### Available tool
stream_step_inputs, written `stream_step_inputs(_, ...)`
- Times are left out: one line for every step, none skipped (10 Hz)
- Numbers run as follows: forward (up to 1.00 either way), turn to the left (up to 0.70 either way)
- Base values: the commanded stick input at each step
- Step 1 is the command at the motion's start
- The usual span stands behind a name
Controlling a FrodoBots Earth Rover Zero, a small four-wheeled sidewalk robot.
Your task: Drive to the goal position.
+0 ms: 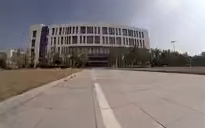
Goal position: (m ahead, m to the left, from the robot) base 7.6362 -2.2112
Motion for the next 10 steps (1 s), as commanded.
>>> stream_step_inputs(0.70,-0.01)
stream_step_inputs(0.70,-0.01)
stream_step_inputs(0.70,-0.01)
stream_step_inputs(0.70,-0.01)
stream_step_inputs(0.70,-0.01)
stream_step_inputs(0.70,-0.01)
stream_step_inputs(0.70,-0.01)
stream_step_inputs(0.70,-0.01)
stream_step_inputs(0.70,-0.01)
stream_step_inputs(0.70,-0.01)
